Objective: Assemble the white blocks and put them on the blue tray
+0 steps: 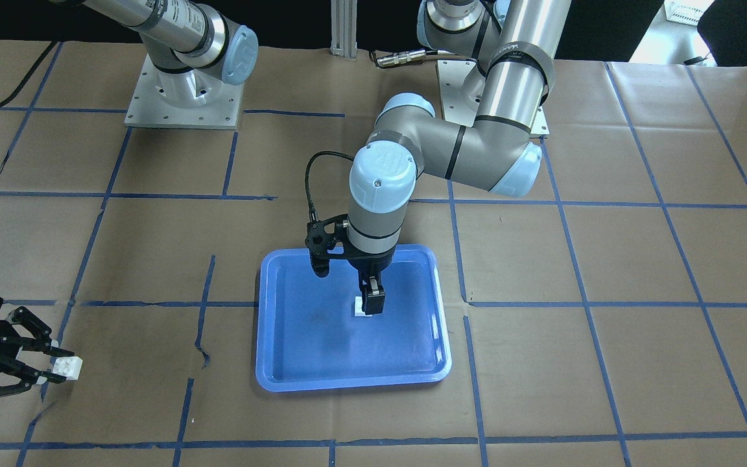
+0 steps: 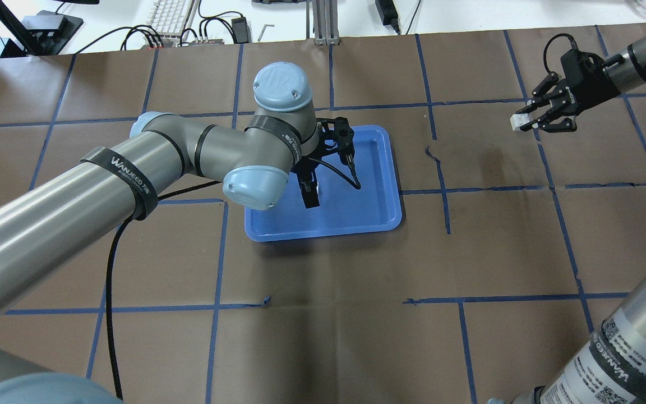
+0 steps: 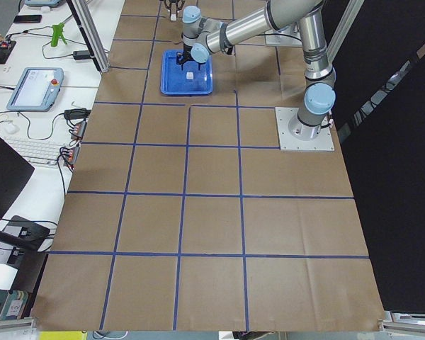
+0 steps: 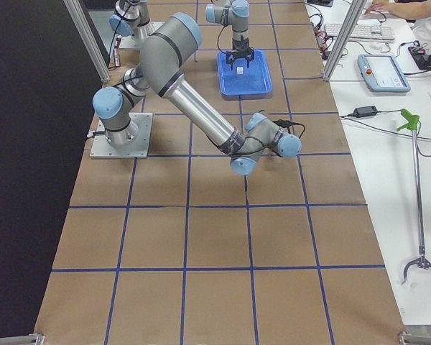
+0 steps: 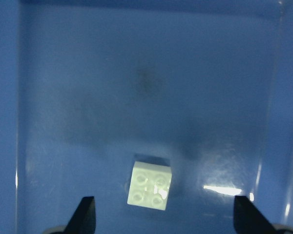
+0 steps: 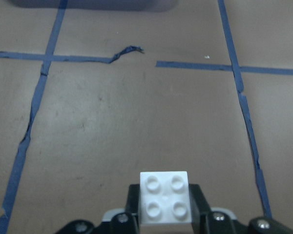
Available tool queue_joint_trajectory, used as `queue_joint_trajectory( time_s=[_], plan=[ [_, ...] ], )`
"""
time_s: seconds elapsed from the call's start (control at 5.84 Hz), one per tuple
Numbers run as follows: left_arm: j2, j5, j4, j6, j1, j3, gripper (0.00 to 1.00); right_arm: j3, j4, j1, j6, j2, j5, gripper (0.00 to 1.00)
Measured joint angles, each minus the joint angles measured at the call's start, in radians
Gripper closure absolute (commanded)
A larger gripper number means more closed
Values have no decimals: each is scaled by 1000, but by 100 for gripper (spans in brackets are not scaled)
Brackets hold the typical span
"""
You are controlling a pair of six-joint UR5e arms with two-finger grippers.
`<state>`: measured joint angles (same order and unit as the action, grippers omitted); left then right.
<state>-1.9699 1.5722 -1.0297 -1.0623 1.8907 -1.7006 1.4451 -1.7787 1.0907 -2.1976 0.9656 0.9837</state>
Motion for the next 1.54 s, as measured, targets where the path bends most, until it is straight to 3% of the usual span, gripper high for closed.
queue_joint_trajectory(
  time_s=[0.34, 0.68, 1.03, 1.54],
  plan=[
    [198, 40, -257, 99, -60, 11, 1, 42, 49, 84, 51, 103, -5, 74],
    [358, 45, -449, 184, -168, 7, 1, 158, 5, 189, 166, 191, -75, 74],
    [425, 50, -545, 302, -258, 10, 1, 236, -174, 319, 352, 216, -99, 74],
    [432, 41, -541, 717, -299, 57, 1, 358, -548, 488, 727, 205, -101, 75]
  ],
)
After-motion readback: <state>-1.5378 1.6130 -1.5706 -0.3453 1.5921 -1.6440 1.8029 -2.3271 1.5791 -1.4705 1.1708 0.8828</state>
